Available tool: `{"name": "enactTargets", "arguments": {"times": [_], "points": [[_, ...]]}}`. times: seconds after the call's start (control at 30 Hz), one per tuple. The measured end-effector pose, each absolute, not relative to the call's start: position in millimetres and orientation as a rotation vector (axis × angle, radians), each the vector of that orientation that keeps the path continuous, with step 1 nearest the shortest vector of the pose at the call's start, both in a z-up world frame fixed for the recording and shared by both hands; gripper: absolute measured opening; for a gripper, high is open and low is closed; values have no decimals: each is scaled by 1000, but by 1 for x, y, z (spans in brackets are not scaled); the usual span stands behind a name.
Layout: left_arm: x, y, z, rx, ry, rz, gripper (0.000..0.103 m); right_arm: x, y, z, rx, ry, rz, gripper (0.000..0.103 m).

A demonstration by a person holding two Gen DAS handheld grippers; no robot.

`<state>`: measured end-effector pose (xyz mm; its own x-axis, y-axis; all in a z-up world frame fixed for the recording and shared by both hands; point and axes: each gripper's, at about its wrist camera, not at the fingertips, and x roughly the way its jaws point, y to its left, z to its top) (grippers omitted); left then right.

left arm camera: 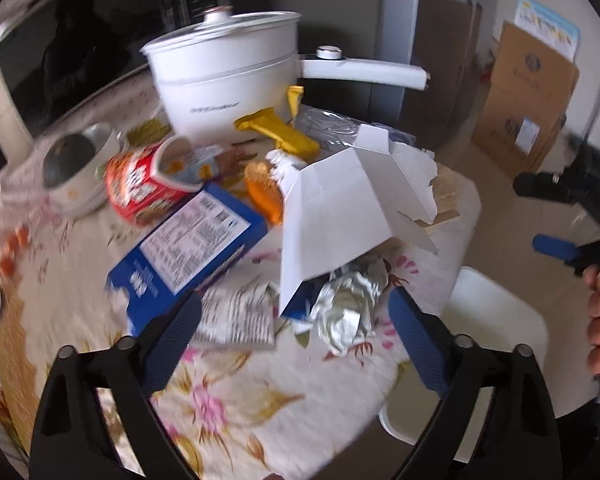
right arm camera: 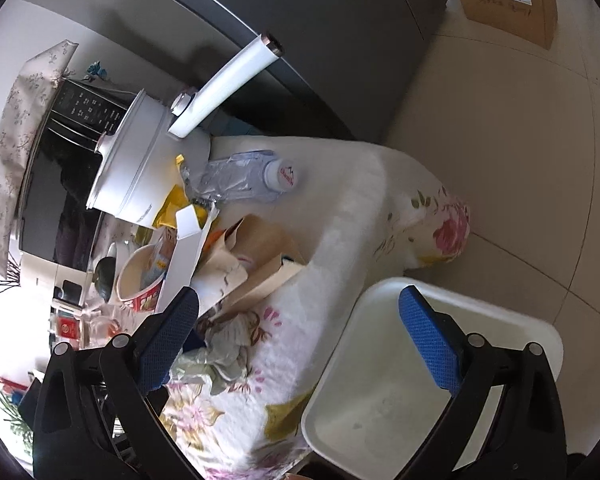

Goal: Collect trash
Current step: 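Reach the right tool to the crumpled paper and close on it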

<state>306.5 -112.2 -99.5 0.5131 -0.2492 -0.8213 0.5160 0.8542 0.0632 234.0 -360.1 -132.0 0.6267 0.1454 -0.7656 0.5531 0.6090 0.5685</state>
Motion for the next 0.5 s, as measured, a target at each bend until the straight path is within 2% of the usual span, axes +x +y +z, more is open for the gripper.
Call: {"name": "enactTargets", "arguments": {"times": [0.23, 0.33, 0.4, 0.5], "points": [[320, -139, -115, 410, 888, -464, 70, 242, -363, -147, 944, 918, -283, 96], [327, -139, -116, 387, 883, -459, 53, 244, -363, -150, 954, 921, -276, 96], [331, -136, -116, 364, 884, -453, 31, 244, -363, -151, 963, 922, -274, 96], [342, -122, -118, 266, 916, -446, 14, 244, -362, -154, 977, 924, -266, 96]]}}
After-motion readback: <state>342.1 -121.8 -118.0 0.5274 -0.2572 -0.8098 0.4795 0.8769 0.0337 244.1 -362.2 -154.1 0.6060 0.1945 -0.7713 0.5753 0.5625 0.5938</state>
